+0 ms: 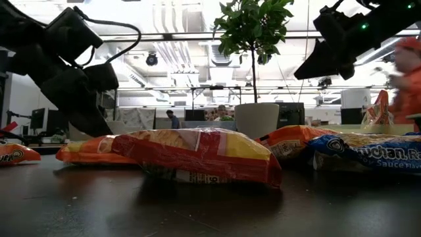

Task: Sort Maruchan noodles
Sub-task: Put the orange noodle pack into the yellow bin

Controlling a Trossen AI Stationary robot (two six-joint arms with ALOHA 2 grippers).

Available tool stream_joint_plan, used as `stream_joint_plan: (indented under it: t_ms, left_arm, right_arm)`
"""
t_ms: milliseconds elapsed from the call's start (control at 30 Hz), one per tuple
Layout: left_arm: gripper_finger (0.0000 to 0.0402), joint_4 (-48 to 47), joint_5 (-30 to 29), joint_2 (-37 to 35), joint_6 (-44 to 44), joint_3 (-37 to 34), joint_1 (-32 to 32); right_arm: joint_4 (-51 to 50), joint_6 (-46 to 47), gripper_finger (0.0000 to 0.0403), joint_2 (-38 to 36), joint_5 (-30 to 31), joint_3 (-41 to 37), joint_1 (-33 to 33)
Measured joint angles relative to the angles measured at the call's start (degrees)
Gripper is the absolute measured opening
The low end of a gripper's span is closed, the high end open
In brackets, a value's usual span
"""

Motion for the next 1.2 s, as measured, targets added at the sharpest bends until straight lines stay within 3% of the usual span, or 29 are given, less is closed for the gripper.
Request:
stream_joint_plan:
  t_ms: [167,433,667,967,1200]
  left_arm:
    - [0.0131,0.24,0.15,0.02,0.51,-0.11,-0.04]
    - [0.0012,0.46,0.04,0.04,3.14,-0.22,-0.07]
    - [0.0002,3.19,-0.11,-0.20,6.40,-0.37,-0.04]
    - [0.0000,5.57,-0.20,-0.35,11.21,1.60,-0.19]
    - [0.0001,5.69,-0.19,-0.28,15.69,4.07,-0.53]
  right_arm:
    - [2.96,-0.17,0.0052,0.57,-1.41,0.04,0.00]
    - [4.80,-0.17,0.0052,0.61,-3.25,0.04,0.00]
    - [10.40,-0.74,0.0052,2.91,-7.94,0.04,-0.02]
    - [24.25,-3.13,0.0055,12.81,-11.77,1.49,-0.15]
    - [24.25,1.26,0.0122,20.01,-11.84,7.67,-0.17]
